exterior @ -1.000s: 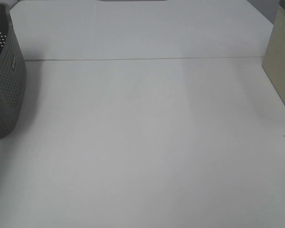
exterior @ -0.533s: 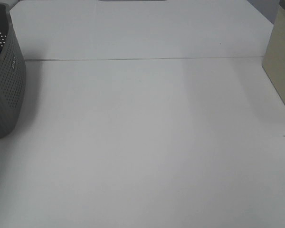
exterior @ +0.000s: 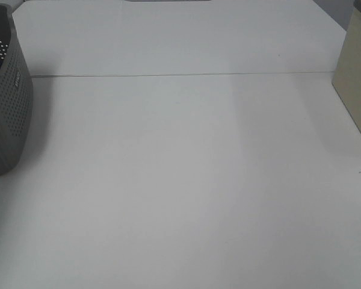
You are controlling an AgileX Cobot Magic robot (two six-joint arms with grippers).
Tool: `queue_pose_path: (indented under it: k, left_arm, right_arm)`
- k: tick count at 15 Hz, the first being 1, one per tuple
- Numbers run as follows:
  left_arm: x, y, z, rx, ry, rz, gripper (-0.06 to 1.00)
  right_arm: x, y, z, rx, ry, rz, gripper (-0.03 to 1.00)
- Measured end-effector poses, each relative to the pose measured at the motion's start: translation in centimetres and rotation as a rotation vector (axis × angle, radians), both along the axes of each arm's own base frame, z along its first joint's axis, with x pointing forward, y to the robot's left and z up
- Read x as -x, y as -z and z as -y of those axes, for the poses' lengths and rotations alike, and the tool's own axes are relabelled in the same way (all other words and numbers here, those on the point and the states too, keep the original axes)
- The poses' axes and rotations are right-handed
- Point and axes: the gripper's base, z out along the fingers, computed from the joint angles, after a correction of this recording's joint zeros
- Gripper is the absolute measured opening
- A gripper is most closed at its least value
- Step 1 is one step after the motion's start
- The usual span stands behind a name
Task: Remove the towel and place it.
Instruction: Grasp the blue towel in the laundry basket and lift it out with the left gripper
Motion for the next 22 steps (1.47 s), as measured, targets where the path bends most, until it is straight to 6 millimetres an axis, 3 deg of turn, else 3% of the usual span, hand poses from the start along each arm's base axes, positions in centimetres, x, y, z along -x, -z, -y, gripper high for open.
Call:
queue_pose_path:
  k: [3,4,5,6,11,13,16,17,22]
  left_arm:
    - [0.0,0.0,0.0,0.004,-0.011,0.004,0.61]
    - [0.0,0.0,-0.1,0.003,-0.030,0.014,0.23]
    - [0.0,-0.1,-0.1,-0.002,-0.032,0.015,0.08]
    - [0.0,-0.1,-0.2,-0.004,-0.033,0.014,0.01]
    - [0.2,-0.9,-0.2,-0.004,-0.045,0.026,0.00]
    - [0.7,-3.0,-0.2,0.011,-0.099,0.070,0.00]
    - [2.5,-9.0,-0.1,0.051,-0.198,0.218,0.00]
    - [4.0,-13.0,0.0,0.067,-0.216,0.322,0.00]
    - [7.5,-20.1,0.6,0.091,-0.207,0.513,0.00]
  right_arm:
    - [0.0,0.0,0.0,0.000,0.000,0.000,0.76]
    - [0.0,0.0,0.0,0.000,0.000,0.000,0.76]
    - [0.0,0.0,0.0,0.000,0.000,0.000,0.76]
    - [0.0,0.0,0.0,0.000,0.000,0.000,0.76]
    - [0.0,0.0,0.0,0.000,0.000,0.000,0.76]
    - [0.0,0.0,0.0,0.000,0.000,0.000,0.76]
    - [0.0,0.0,0.0,0.000,0.000,0.000,0.76]
    - [0.0,0.0,0.0,0.000,0.000,0.000,0.76]
    - [0.0,0.0,0.0,0.000,0.000,0.000,0.76]
